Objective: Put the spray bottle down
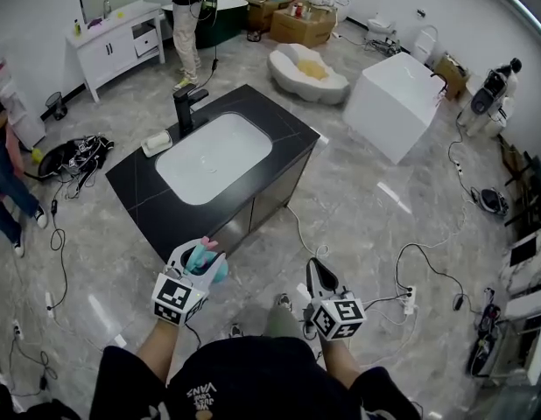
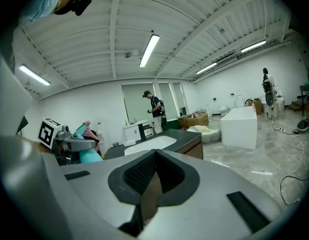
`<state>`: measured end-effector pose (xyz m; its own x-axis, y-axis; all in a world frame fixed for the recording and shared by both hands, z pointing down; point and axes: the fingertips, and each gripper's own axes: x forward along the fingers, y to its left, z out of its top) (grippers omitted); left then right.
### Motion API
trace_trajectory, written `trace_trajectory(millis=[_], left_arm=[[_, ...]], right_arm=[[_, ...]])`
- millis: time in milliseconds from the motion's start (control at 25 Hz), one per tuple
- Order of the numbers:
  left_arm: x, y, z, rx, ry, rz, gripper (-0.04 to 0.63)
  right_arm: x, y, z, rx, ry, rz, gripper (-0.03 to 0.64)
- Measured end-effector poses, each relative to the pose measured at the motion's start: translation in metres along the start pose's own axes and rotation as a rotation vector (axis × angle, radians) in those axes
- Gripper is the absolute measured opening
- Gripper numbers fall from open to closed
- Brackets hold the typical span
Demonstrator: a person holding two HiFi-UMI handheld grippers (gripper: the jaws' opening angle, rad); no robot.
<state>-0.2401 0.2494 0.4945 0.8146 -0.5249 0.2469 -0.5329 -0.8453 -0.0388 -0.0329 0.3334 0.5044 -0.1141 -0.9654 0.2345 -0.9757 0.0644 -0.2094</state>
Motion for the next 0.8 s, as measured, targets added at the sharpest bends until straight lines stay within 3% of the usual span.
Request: trace_trajectory(millis=[280,800], left_arm=[[0.040,0.015,0.002,-0.012,0.022,0.046,0.175],[0.177,0.009,0.050,-0.009,0.013,0.119,0.175]], right_arm=[[0.033,-0.037,0.011,0.010,0.004,0.032,0.003],[0.100,-0.152,0.048,-0.010,0.051,0.152,0.003]])
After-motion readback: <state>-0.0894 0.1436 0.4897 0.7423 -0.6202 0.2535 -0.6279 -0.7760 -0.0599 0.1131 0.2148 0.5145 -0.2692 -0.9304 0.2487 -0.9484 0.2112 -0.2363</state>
